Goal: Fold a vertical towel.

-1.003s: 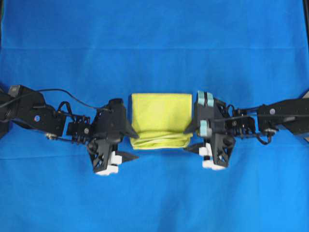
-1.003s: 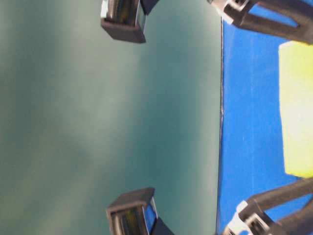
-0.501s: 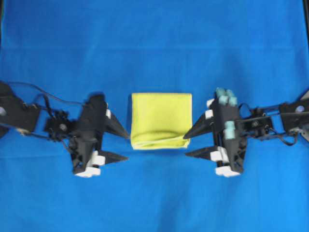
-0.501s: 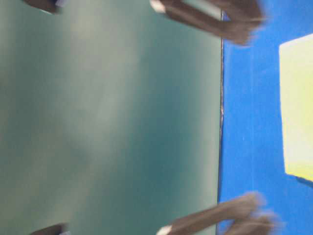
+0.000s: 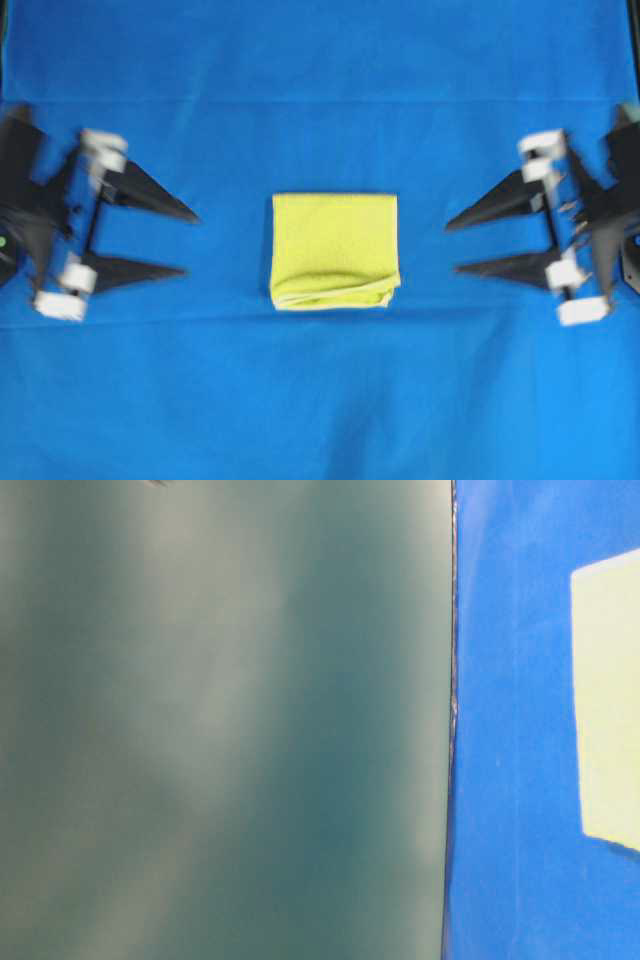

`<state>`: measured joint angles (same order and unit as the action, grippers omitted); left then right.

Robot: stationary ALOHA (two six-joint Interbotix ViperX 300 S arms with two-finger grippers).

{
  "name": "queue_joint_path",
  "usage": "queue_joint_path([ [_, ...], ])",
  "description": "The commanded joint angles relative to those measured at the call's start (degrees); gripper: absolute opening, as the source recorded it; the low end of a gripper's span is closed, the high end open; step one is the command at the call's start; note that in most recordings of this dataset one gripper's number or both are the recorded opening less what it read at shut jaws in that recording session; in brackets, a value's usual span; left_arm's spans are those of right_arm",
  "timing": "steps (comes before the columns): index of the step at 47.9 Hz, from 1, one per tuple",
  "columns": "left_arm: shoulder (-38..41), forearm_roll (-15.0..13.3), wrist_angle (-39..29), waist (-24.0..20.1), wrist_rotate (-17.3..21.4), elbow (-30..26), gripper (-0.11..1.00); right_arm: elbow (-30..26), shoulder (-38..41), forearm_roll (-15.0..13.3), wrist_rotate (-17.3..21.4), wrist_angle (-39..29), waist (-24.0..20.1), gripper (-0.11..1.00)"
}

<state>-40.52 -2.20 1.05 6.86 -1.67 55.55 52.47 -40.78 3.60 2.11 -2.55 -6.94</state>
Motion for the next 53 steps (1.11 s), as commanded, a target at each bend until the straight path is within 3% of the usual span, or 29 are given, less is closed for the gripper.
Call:
queue_joint_path([
  [1, -5.89, 0.18, -1.32, -1.41, 1.49, 0.70, 0.63, -0.35, -5.01, -1.32, -0.09, -2.46, 0.79, 0.55],
  [10, -17.67, 0.18, -8.44, -4.57, 3.43, 4.13, 0.63, 2.37, -15.03, -4.48, 0.00, -8.88, 2.72, 0.55],
  [29, -37.35, 0.18, -11.95, -8.17, 2.64, 17.31, 0.63, 16.87, -31.38, -3.87, 1.05, -8.61, 8.09, 0.55],
  [38, -39.55, 0.18, -12.13, -9.67, 2.29, 19.95, 0.63, 20.92, -33.57, -3.69, 2.02, -7.03, 9.58, 0.55],
  [53, -39.46, 0.18, -12.13, -10.20, 2.20, 20.21, 0.63, 21.01, -33.40, -3.69, 2.11, -7.29, 9.76, 0.55],
])
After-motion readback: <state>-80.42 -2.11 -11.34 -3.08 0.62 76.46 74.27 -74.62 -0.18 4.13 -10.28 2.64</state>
